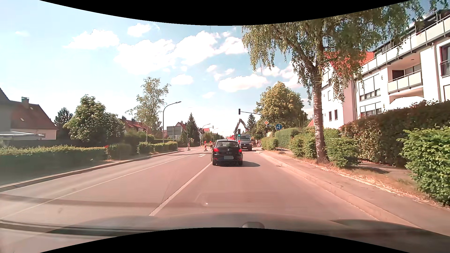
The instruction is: Follow the waypoints while adhering to traffic rules and regulations
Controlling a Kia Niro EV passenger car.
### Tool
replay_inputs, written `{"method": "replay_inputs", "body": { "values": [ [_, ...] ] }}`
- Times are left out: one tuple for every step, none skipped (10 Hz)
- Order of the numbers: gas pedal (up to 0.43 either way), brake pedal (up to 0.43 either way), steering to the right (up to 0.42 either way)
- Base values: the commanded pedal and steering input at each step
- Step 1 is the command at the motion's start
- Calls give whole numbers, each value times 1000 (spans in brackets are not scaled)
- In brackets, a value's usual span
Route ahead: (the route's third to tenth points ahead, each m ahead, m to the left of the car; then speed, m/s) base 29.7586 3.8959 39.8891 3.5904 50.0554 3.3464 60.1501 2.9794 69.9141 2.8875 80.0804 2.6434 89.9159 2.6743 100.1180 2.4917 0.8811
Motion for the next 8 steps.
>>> {"method": "replay_inputs", "body": {
  "values": [
    [0, 0, -1],
    [0, 0, -1],
    [39, 0, -1],
    [67, 0, -1],
    [98, 0, -1],
    [118, 0, -1],
    [138, 0, -1],
    [169, 0, 0]
  ]
}}
